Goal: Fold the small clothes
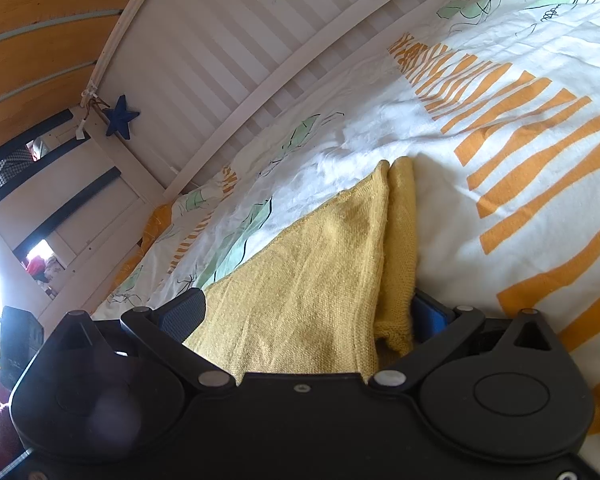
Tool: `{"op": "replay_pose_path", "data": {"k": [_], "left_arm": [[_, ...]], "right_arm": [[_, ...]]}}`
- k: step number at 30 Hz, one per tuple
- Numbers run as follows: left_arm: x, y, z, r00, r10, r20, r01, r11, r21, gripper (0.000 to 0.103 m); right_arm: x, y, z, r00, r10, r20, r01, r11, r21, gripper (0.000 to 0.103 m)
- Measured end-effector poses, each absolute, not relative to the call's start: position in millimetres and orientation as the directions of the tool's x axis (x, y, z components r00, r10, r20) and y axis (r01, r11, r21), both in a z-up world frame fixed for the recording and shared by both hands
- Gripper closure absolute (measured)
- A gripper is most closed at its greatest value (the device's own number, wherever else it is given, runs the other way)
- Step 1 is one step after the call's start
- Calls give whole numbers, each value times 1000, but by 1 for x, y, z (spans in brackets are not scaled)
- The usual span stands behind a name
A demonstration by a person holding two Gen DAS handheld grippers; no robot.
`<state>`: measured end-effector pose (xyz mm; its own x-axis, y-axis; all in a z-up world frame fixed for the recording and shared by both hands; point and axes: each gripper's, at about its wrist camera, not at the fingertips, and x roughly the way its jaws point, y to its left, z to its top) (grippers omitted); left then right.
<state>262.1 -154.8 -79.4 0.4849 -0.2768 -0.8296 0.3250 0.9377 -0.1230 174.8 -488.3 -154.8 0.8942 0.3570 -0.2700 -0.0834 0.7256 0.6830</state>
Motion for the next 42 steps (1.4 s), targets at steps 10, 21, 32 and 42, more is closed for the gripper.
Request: {"op": "replay_pose_path", "data": {"k": [10, 21, 32, 42], "left_arm": [[269, -84, -54, 554, -189, -811, 239, 969, -63, 11], [290, -59, -58, 508, -254, -823, 223, 962, -159, 11], [306, -32, -46, 552, -207, -808, 181, 975, -127, 11], [310, -8, -27, 565, -251, -786, 162, 968, -192, 11]], "right_arm": [[191, -502, -148, 830, 454, -324, -72, 662, 746, 0], [250, -492, -140, 617, 668, -416, -84, 582, 809, 0], [254, -459, -120, 650, 515, -560, 45, 709, 704, 64], [272, -389, -23, 621, 374, -689, 1, 878, 479, 79]]}}
